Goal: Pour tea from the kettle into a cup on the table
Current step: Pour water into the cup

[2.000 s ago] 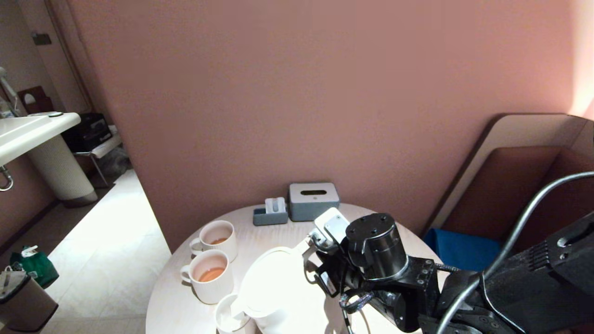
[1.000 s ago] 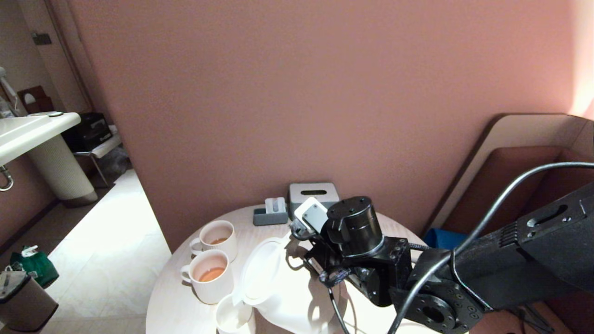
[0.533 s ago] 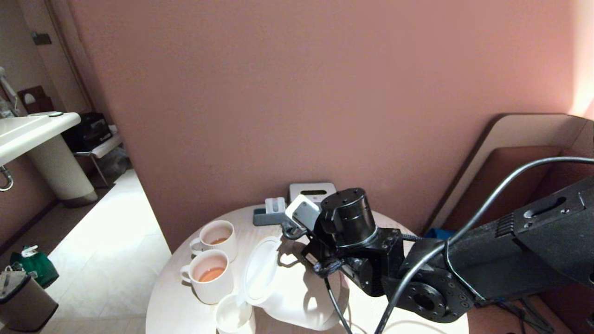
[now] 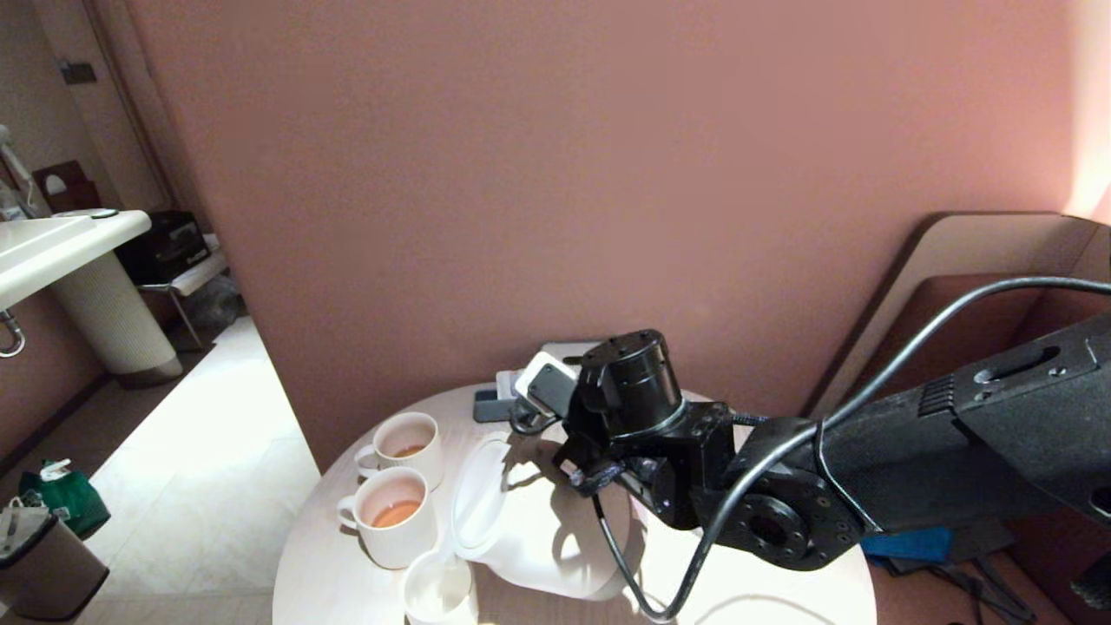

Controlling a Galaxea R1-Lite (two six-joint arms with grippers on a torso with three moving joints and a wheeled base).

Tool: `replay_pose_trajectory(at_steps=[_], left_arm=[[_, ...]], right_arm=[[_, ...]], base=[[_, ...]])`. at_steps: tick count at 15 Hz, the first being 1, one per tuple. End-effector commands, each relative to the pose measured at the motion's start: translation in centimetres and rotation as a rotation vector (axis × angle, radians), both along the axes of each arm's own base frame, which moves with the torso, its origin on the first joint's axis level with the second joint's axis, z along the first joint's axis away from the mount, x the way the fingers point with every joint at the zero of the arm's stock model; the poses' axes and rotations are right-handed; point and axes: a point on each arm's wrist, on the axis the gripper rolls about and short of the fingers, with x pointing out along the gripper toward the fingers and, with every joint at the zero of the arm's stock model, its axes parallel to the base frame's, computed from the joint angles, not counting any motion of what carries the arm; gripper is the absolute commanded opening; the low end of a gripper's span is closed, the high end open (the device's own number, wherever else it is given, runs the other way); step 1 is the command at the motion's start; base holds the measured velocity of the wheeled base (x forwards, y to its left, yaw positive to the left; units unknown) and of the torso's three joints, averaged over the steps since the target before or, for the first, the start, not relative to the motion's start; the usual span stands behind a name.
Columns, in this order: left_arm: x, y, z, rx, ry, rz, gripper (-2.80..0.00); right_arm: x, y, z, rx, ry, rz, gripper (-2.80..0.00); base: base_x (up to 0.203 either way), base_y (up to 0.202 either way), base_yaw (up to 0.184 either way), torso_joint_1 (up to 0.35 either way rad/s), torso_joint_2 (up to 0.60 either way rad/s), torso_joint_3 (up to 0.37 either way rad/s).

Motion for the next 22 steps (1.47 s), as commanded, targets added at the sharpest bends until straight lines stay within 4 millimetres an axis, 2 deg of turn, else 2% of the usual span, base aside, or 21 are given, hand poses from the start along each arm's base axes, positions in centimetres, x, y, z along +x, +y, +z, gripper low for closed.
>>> replay_pose_trajectory(at_steps=[1,13,22], left_arm=[[0.0,0.0,0.0,0.0,0.001,0.001,-2.8],[0.0,0.0,0.0,0.0,0.001,0.001,-2.8],[0.0,0.0,0.0,0.0,0.001,0.001,-2.8]], right_arm=[[0.3,0.4,0.7,-0.003,-0.008,0.001,-2.8],[1.3,1.3,2.3,-0.131,-0.083,0.031,-2.8],[0.5,2.6,1.5,-0.203,-0.096,0.058,-2.8]], base=[[0.0,0.0,0.0,0.0,0.0,0.0],[0.0,0.0,0.0,0.0,0.0,0.0],[0.0,0.0,0.0,0.0,0.0,0.0]])
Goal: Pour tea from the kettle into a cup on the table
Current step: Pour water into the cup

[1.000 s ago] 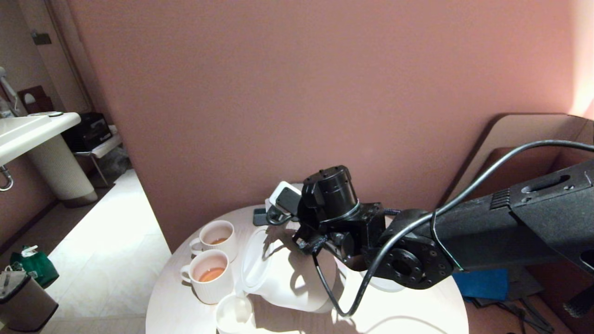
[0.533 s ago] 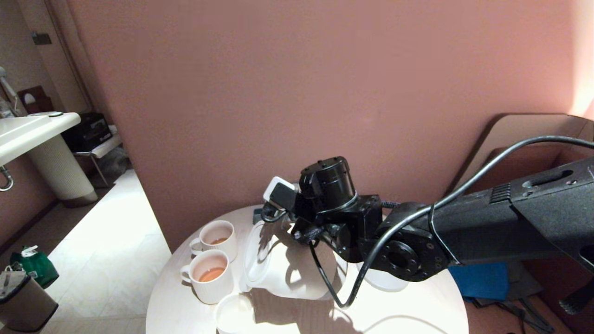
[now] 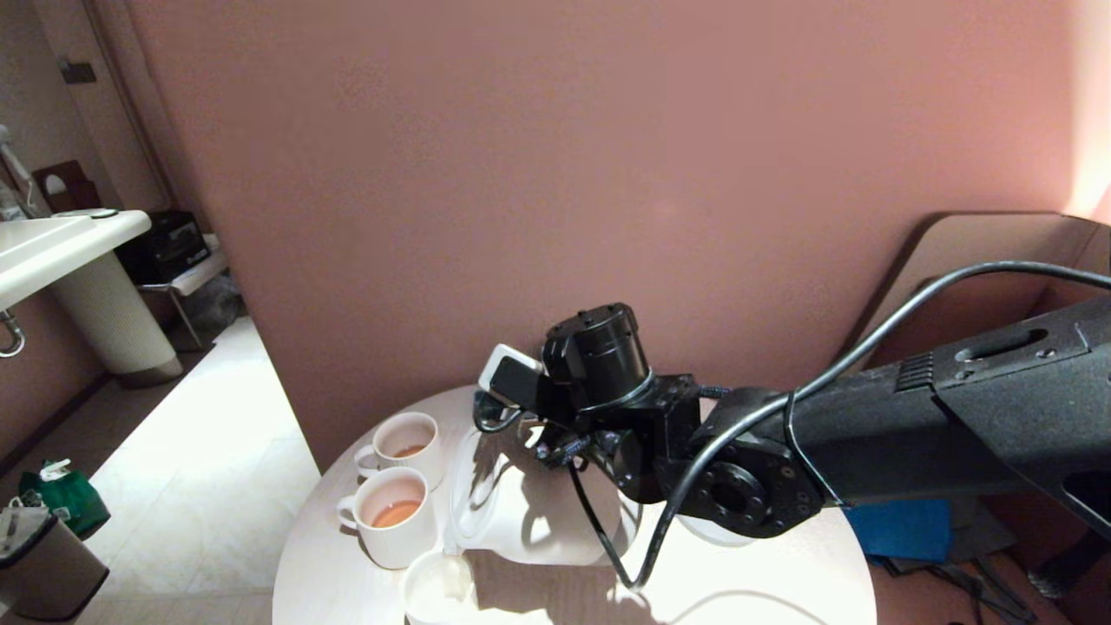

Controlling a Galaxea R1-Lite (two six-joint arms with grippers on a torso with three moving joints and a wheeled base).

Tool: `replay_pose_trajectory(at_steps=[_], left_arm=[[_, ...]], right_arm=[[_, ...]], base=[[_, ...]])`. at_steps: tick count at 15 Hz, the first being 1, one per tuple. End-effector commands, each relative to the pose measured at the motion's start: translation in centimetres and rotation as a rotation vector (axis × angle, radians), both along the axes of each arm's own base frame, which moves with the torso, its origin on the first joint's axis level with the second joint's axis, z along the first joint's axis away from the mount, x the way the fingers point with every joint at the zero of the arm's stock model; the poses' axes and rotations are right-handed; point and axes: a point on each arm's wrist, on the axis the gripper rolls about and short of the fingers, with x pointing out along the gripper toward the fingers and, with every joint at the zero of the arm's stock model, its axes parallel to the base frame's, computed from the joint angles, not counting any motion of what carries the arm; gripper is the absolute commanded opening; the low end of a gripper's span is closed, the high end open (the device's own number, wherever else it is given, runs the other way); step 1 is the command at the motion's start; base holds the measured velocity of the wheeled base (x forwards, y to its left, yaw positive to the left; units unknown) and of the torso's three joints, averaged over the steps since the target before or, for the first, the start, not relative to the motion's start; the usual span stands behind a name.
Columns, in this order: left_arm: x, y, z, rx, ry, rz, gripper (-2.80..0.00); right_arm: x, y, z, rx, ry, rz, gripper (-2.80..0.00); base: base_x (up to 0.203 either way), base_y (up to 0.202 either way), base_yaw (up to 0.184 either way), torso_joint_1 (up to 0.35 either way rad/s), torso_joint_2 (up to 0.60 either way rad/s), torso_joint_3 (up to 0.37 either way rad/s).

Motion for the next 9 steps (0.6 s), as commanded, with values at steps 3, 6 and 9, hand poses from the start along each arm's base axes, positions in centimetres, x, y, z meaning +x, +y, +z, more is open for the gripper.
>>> replay_pose_trajectory(at_steps=[3,6,9], left_arm=[[0.01,0.0,0.01,0.0,0.001,0.001,-2.8],[0.01,0.0,0.01,0.0,0.001,0.001,-2.8],[0.01,0.0,0.01,0.0,0.001,0.001,-2.8]], right_arm=[[-0.69,0.84,-0.33,-0.054,0.0,0.017,-2.8],[-1.15,1.16,-0.34,-0.087,0.007,0.021,-2.8],[-1.16,1.31,-0.18,-0.132,-0.005,0.03,-2.8]], base=[[0.0,0.0,0.0,0.0,0.0,0.0],[0.0,0.0,0.0,0.0,0.0,0.0],[0.0,0.0,0.0,0.0,0.0,0.0]])
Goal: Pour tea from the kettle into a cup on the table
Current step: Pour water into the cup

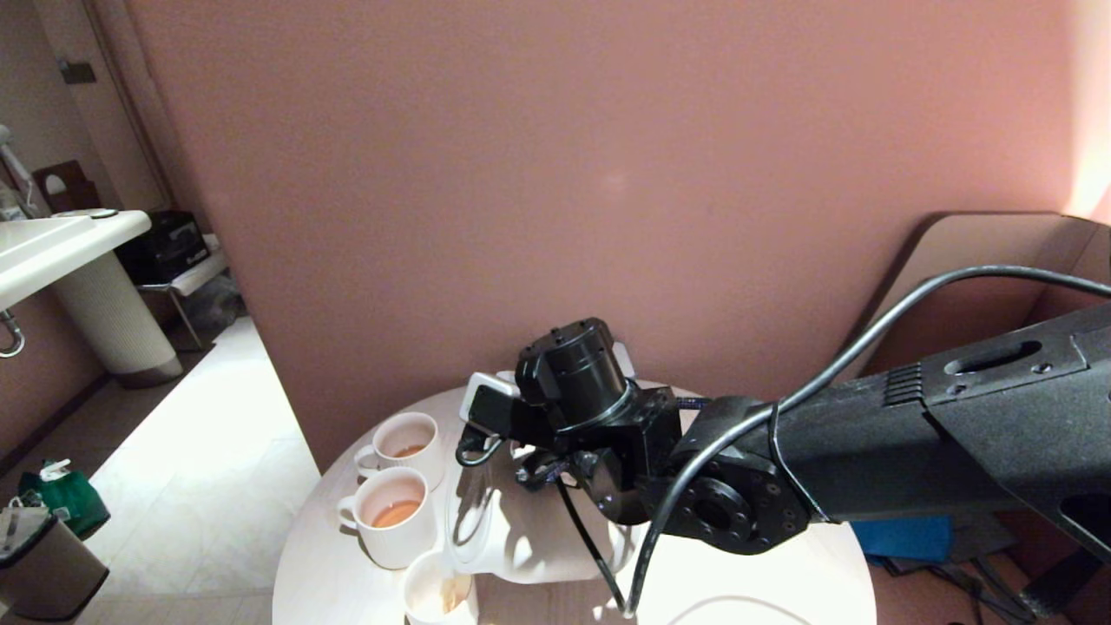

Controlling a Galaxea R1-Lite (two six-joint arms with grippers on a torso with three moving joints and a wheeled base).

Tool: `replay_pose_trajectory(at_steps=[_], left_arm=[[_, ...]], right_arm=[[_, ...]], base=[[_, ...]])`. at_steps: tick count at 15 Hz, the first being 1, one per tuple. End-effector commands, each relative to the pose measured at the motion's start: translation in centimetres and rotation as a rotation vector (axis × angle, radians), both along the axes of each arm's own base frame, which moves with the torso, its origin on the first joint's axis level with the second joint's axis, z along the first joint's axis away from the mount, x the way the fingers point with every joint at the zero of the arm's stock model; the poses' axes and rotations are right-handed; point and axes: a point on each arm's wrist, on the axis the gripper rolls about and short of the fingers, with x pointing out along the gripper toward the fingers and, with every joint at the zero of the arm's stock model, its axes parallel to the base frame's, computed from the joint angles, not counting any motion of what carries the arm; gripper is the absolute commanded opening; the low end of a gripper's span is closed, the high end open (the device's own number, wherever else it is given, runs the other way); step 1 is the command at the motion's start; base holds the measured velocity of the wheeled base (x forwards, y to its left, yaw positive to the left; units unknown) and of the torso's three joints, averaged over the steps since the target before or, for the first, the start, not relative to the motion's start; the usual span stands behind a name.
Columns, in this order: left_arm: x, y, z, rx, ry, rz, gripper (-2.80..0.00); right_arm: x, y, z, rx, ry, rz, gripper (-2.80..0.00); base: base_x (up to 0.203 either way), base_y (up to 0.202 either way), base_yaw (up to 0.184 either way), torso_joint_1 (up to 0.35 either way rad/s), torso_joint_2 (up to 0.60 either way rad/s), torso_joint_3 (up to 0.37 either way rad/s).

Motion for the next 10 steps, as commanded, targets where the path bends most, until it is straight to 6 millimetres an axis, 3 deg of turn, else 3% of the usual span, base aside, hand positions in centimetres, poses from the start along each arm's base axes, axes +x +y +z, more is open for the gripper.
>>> replay_pose_trajectory(at_steps=[1,5,10], left_arm=[[0.0,0.0,0.0,0.0,0.001,0.001,-2.8],[0.0,0.0,0.0,0.0,0.001,0.001,-2.8],[0.0,0.0,0.0,0.0,0.001,0.001,-2.8]], right_arm=[[0.0,0.2,0.4,-0.013,-0.01,0.006,-2.8],[0.4,0.7,1.7,-0.027,-0.003,0.006,-2.8],[0.2,1.2,1.3,-0.047,0.001,0.02,-2.8]], base=[[0.0,0.0,0.0,0.0,0.0,0.0],[0.0,0.0,0.0,0.0,0.0,0.0],[0.0,0.0,0.0,0.0,0.0,0.0]])
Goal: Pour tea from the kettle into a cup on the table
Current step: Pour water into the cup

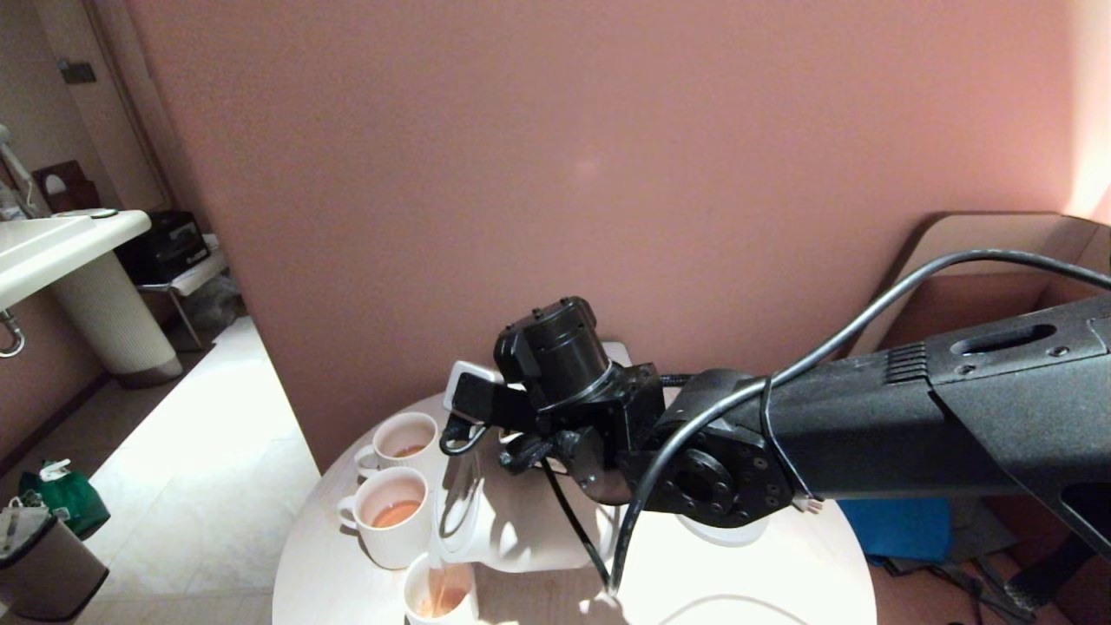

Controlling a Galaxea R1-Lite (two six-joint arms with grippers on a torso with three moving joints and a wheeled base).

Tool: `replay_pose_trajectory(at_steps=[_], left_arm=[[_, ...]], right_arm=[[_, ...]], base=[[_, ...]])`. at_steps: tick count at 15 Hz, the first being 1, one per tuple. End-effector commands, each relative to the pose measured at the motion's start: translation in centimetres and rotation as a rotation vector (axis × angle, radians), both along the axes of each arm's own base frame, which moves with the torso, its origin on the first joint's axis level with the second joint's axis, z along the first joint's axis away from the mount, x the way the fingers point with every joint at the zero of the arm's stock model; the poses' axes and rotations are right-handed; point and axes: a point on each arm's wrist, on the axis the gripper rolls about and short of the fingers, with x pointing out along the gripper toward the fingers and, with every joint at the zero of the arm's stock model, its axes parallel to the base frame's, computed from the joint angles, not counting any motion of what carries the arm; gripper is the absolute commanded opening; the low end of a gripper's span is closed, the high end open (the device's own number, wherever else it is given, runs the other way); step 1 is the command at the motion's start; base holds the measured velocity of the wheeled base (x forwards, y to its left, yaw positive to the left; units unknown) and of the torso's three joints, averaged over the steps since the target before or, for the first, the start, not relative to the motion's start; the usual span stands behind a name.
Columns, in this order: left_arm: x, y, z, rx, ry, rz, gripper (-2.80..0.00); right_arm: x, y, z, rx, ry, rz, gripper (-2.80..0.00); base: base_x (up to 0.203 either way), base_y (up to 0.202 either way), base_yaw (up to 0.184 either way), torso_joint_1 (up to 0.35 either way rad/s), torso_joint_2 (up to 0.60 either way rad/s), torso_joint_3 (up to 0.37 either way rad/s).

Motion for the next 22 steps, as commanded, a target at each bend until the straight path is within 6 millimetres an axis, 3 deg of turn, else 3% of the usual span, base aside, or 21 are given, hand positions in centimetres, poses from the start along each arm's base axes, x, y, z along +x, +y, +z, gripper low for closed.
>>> replay_pose_trajectory(at_steps=[1,22], left_arm=[[0.01,0.0,0.01,0.0,0.001,0.001,-2.8],[0.01,0.0,0.01,0.0,0.001,0.001,-2.8]], right_arm=[[-0.01,0.13,-0.2,-0.024,-0.006,0.004,-2.8],[0.58,0.99,0.33,-0.148,-0.025,0.024,-2.8]], base=[[0.0,0.0,0.0,0.0,0.0,0.0],[0.0,0.0,0.0,0.0,0.0,0.0]])
